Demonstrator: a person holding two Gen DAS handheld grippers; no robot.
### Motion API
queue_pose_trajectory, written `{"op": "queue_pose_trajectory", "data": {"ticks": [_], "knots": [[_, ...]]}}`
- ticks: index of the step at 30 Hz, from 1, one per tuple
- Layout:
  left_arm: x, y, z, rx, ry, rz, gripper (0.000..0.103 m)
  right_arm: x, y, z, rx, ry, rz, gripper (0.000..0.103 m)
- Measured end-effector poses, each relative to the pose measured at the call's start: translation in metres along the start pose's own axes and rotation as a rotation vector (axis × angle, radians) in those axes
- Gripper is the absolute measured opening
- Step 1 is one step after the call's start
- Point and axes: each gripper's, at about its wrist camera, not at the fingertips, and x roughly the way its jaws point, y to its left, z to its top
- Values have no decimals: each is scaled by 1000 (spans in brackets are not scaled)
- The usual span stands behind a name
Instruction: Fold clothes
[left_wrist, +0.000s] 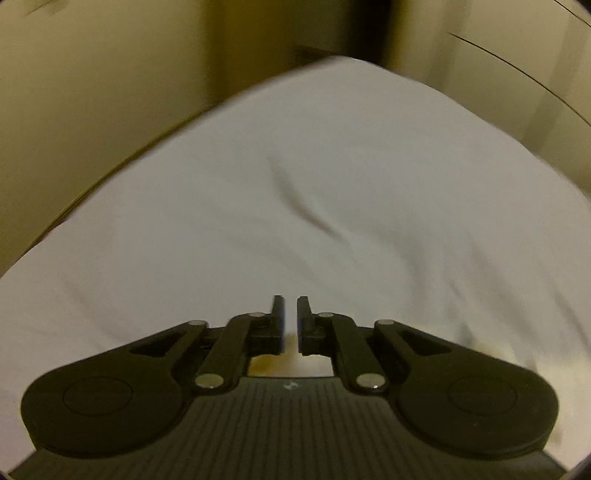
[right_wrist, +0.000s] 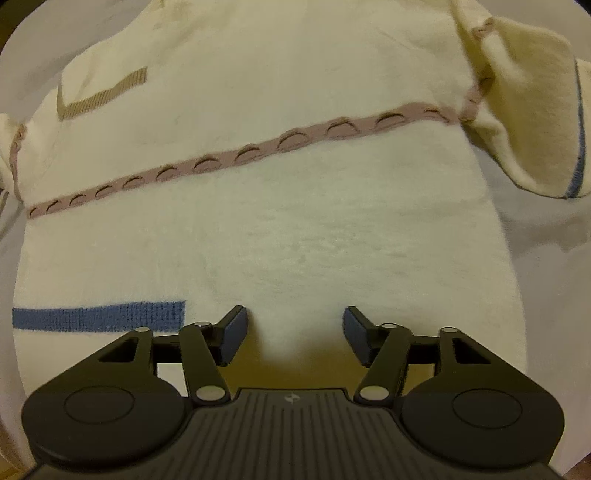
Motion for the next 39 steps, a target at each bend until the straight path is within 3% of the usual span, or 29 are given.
{"op": "queue_pose_trajectory", "data": {"ticks": [2, 4, 9, 12, 14, 18, 19, 22, 25, 28, 31, 33, 36, 39], "knots": [[13, 29, -1, -103, 53, -6, 30, 1, 4, -1, -16, 3, 0, 65], [25, 50, -23, -212, 134, -64, 30, 1, 4, -2, -20, 4, 2, 66], [59, 53, -96, -366, 279, -200, 30, 2, 4, -5, -20, 11, -2, 68], [81, 54, -112, -511, 254, -263, 29, 2, 7, -6, -42, 16, -11, 70], [92, 53, -113, -574, 194, -285, 30, 1, 8, -7, -55, 19, -13, 70], [119, 52, -108, -614, 146, -249, 26, 1, 6, -11, -59, 23, -12, 72], [118, 50, -107, -596, 136, -238, 4, 0, 5, -12, -62, 23, -12, 72], [98, 44, -104, -502, 84, -215, 4, -4, 4, -18, -58, 21, -13, 72], [35, 52, -108, -407, -11, -231, 5, -8, 1, -25, -36, 17, -11, 72], [-11, 75, -122, -366, -93, -153, 5, -11, -1, -31, -23, 10, -9, 72], [-10, 98, -146, -357, -51, -82, 5, -14, -1, -36, -33, 4, -9, 72], [1, 99, -174, -288, 3, -33, 6, -18, -2, -40, -45, -3, -7, 72], [24, 97, -212, -225, 114, 49, 17, -27, -11, -50, -58, -15, -2, 73], [6, 100, -238, -230, 114, 123, 21, -38, -27, -60, -56, -33, -22, 74]]}}
